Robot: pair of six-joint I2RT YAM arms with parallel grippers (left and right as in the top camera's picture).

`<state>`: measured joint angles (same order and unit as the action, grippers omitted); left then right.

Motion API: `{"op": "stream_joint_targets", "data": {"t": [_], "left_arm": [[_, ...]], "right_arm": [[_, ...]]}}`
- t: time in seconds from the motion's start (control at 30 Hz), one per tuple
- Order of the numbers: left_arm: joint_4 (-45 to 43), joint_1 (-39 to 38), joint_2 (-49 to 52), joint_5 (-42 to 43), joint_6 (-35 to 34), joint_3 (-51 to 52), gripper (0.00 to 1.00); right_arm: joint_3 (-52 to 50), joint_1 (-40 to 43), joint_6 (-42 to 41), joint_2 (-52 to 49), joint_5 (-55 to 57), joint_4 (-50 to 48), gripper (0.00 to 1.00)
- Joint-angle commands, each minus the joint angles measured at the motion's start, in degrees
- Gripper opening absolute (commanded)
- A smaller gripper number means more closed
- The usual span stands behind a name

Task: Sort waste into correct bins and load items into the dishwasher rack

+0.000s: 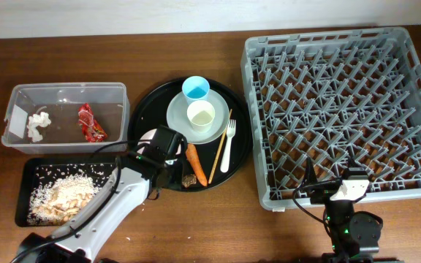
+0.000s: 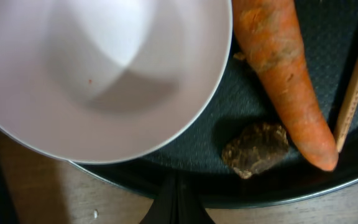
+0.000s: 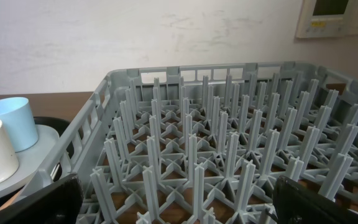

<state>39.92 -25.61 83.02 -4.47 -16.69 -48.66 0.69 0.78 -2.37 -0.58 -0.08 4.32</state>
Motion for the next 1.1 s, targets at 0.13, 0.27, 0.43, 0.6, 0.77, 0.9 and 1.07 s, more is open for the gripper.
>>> {"op": "stream_joint_targets", "data": {"t": [0.13, 0.27, 0.43, 0.6, 0.77, 0.9, 1.07], "left_arm": [[-6.3, -0.2, -0.3, 0.6, 0.1, 6.6, 0.00], [-7.7, -0.2, -0.3, 0.7, 0.0, 8.3, 0.00], [-5.9, -0.2, -0.3, 5.7, -0.6, 8.3, 0.00], [-5.4, -0.2, -0.3, 6.2, -0.6, 8.3, 0.00], [-5.4, -0.2, -1.4, 1.7, -0.5, 4.7, 0.00], [-5.4, -0.2, -3.7, 1.7, -0.5, -5.0, 0.05], [-14.1, -0.1, -3.7, -0.1, -0.4, -10.0, 0.38]], "right_arm": [[-0.4, 0.4, 0.4, 0.4, 0.3, 0.2, 0.99], [-0.4, 0.4, 0.4, 0.4, 0.3, 0.2, 0.99], [-0.4, 0.4, 0.4, 0.4, 0.3, 0.2, 0.99], [-0.4, 0.4, 0.4, 0.4, 0.3, 0.2, 0.99], [-0.4, 0.4, 0.4, 0.4, 0.3, 0.2, 0.99], [-0.4, 0.4, 0.4, 0.4, 0.3, 0.2, 0.99], [-0.4, 0.4, 0.4, 0.4, 0.3, 0.2, 0.99]]}}
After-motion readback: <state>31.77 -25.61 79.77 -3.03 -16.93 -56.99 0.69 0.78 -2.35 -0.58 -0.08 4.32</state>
